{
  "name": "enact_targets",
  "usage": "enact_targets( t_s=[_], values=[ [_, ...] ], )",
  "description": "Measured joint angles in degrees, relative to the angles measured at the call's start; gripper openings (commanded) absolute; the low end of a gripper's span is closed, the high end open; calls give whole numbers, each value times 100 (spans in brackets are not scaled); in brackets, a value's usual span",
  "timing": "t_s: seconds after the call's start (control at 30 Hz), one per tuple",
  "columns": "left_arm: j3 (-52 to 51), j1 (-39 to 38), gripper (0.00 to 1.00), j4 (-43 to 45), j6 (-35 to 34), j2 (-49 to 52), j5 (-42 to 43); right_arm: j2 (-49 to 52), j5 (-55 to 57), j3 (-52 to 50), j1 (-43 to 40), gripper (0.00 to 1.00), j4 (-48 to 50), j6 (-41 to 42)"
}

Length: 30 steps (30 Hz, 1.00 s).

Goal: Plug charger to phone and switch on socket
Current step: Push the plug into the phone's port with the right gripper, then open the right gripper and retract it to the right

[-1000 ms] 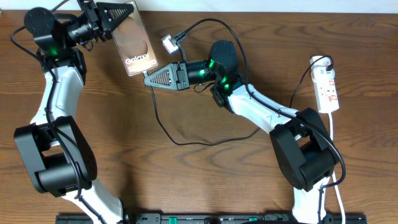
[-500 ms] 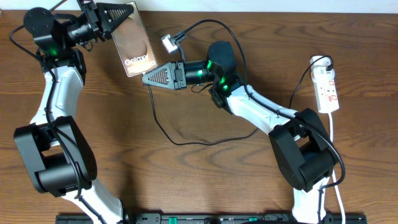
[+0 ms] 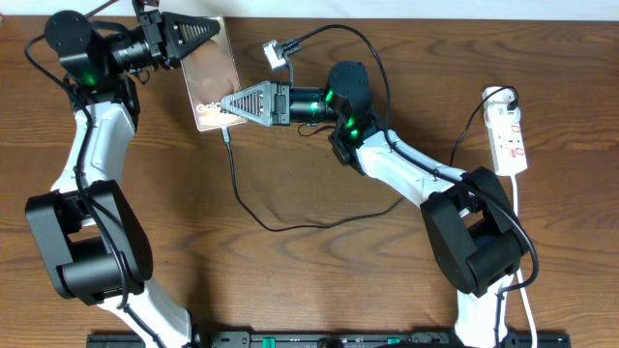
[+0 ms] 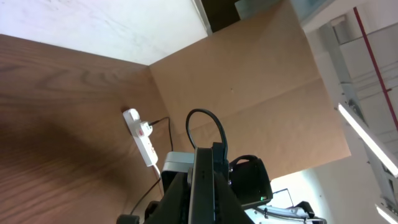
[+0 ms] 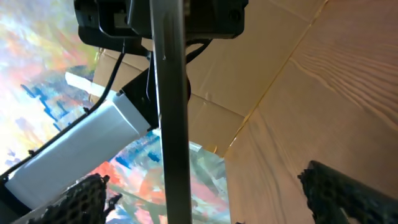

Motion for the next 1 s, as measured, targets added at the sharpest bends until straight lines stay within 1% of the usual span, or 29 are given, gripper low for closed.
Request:
enact_targets(
  t_s=[0.2,0.37,0.47,0.53,0.67,0.73,0.77,0.87,0.9,1.0],
  values=[
    [0,42,7,-2,87,0,50,0,-177,0,-4,99,2,-2],
    [0,363,7,-26,87,0,79,0,-413,0,-131,99,0,-9],
    [0,608,7,-28,85,0,94,0,-577,0,-291,99,-11,-203],
    [0,739,7,-39,85,0,98,0,-717,2,-400,99,-243,-448],
    [-2,822,7,-50,83,0,129,-7,-756,55,-540,99,-1967,-962],
    [-4,820,7,-63,85,0,160,-7,-577,50,-592,99,-3084,-1392],
    [-4,815,7,-59,85,0,170,-7,-389,46,-621,99,-3720,-1635],
    [-4,815,8,-70,85,0,179,-26,214,70,-697,99,-5031,-2249],
    [-7,815,7,-61,81,0,181,-101,584,55,-745,99,-5724,-2564],
    [-39,813,7,-63,98,0,184,-514,1600,11,-896,99,-7069,-3248]
  ],
)
